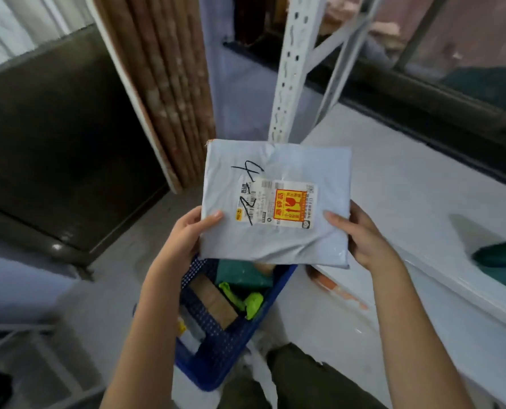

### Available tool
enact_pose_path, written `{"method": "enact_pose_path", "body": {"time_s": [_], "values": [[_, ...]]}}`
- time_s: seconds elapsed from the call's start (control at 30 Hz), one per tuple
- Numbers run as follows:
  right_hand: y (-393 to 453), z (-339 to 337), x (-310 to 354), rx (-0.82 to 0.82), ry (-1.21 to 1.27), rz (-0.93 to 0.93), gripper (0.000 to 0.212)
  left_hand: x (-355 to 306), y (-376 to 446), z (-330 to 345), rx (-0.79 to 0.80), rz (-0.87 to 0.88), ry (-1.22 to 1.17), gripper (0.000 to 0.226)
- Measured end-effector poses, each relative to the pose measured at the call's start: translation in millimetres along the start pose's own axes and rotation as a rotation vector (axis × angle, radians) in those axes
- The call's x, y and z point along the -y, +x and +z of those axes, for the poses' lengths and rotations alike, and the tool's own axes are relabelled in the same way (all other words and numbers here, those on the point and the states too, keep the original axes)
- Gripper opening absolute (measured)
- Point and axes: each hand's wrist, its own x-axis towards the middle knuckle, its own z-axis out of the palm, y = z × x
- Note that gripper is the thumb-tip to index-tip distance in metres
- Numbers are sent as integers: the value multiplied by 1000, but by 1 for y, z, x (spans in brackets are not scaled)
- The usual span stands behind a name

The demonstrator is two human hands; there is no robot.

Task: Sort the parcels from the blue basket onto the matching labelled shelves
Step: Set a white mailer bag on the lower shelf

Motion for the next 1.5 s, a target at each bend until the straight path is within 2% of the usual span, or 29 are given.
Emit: {"method": "enact_pose_path", "body": {"time_s": [0.17, 0.37, 0.47, 0.6, 0.77, 0.87, 1.0, 1.07, 1.17, 1.23, 1.4, 1.5], "values": [[-40, -32, 8, -150, 16, -58, 36, -16, 22, 33, 209, -4, 91, 38], [-82, -97, 4, -322, -19, -46, 42, -14, 59, 106, 434, -71, 181, 47], [-85, -121, 2, -326, -80, -10, 44, -10, 81, 133, 520, -111, 259, 44], [-64, -161, 0, -357, -95, -6, 43, -9, 123, 179, 497, -163, 367, 62], [-18, -210, 11, -319, -144, 17, 50, -17, 171, 218, 583, -163, 595, 74], [8, -236, 25, -303, -199, 28, 58, -30, 198, 241, 533, -120, 622, 62], [40, -260, 42, -281, -313, 37, 52, -45, 234, 259, 515, -74, 703, 67], [57, -266, 46, -324, -359, 54, 49, -47, 248, 264, 509, -13, 819, 67], [79, -270, 50, -404, -473, 47, 45, -45, 260, 275, 442, 104, 980, 52], [91, -269, 49, -444, -521, 32, 44, -43, 270, 281, 387, 122, 979, 48], [110, -261, 41, -508, -554, 11, 34, -34, 299, 282, 327, 180, 1016, 54], [117, -255, 38, -554, -552, 33, 34, -36, 310, 285, 338, 206, 1052, 53]]}}
